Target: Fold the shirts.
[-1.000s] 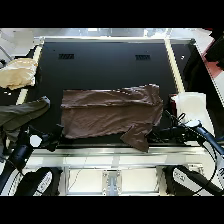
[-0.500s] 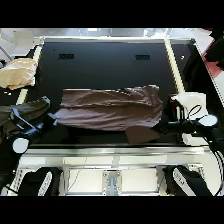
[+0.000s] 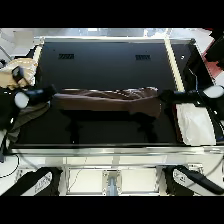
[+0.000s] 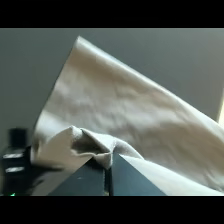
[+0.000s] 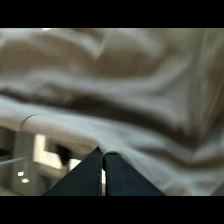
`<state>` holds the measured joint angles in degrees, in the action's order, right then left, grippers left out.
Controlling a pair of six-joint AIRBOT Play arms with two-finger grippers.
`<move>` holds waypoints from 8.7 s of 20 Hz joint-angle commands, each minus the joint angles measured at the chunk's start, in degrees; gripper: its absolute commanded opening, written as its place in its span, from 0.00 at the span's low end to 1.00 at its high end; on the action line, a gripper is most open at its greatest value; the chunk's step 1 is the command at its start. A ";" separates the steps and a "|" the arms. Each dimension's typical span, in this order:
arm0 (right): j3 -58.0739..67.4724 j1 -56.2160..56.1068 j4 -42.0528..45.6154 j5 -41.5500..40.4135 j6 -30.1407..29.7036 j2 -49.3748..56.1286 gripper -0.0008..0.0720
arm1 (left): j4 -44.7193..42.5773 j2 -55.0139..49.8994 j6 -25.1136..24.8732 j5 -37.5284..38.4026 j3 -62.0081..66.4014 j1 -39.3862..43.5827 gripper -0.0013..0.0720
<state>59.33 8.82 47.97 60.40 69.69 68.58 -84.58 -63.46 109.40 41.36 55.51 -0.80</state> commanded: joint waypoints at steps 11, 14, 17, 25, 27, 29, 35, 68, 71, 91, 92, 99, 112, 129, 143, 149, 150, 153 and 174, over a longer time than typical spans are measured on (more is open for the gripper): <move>23.04 -4.94 3.34 -11.89 2.91 34.60 0.04 | -7.10 -27.50 -1.88 -6.64 15.80 1.51 0.06; 23.76 -4.46 6.16 -8.44 2.89 33.86 0.25 | -6.93 -26.58 -1.86 -6.43 16.20 1.88 0.95; 29.92 -2.45 11.58 6.25 2.86 31.85 0.55 | -6.93 -21.92 -1.88 -6.75 16.20 1.40 0.95; 32.15 6.80 14.32 20.20 2.78 27.34 0.68 | -6.29 -18.34 -23.15 8.24 27.52 16.31 0.91; 29.68 7.28 12.92 20.17 2.75 28.98 0.88 | -6.27 -22.93 -23.30 9.86 32.37 20.65 0.90; 28.59 7.19 11.76 19.76 1.68 31.65 0.87 | -6.29 -28.55 -23.32 14.23 37.86 23.50 0.90; 28.72 7.21 4.52 16.79 -3.91 39.12 0.88 | -3.43 -40.87 -23.37 24.83 46.45 26.05 0.90; 40.44 -2.49 -13.60 27.10 -3.15 41.72 0.04 | 7.30 -49.24 -25.73 18.86 46.53 26.29 0.03; 49.94 -6.34 -13.51 27.54 1.86 40.26 0.04 | 7.26 -51.28 -25.70 18.80 46.53 26.27 0.03; 60.35 -34.45 -10.67 1.66 9.14 40.57 0.04 | -1.53 -32.65 -27.19 26.82 46.53 9.62 0.03; 60.35 -35.69 -10.60 -1.36 9.14 40.79 0.04 | -1.53 -30.51 -27.19 26.84 46.53 7.63 0.03; 58.29 -46.62 -14.23 -25.97 10.88 45.86 0.65 | -1.53 -23.69 -27.19 26.93 46.51 2.67 0.03; 54.69 -29.09 10.16 -6.71 20.63 44.87 0.68 | -1.33 -23.71 -27.19 27.10 46.45 2.78 0.03; 57.33 -29.68 -17.99 3.74 16.83 61.88 0.79 | -0.66 -23.76 -27.19 27.06 46.45 2.95 0.03; 58.99 -28.00 -9.53 8.35 15.26 59.56 0.10 | -0.70 -23.76 -27.21 27.10 46.45 2.95 0.03; 58.34 -16.13 17.20 21.62 19.50 45.29 0.10 | -0.70 -23.76 -27.19 27.10 46.45 2.91 0.03; 58.36 -13.90 15.96 22.01 19.76 43.15 0.10 | -0.70 -23.76 -27.19 27.10 46.45 2.91 0.03; 58.34 -10.40 14.93 26.84 19.80 40.52 0.11 | -0.63 -23.82 -27.15 27.08 46.42 2.95 0.03; 55.54 -10.29 17.22 19.37 13.55 40.65 0.11 | 3.15 -28.74 -27.17 27.06 46.42 2.95 0.03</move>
<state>114.85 -1.50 64.86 80.34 83.74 109.25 -81.41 -91.53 82.24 68.45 101.95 2.15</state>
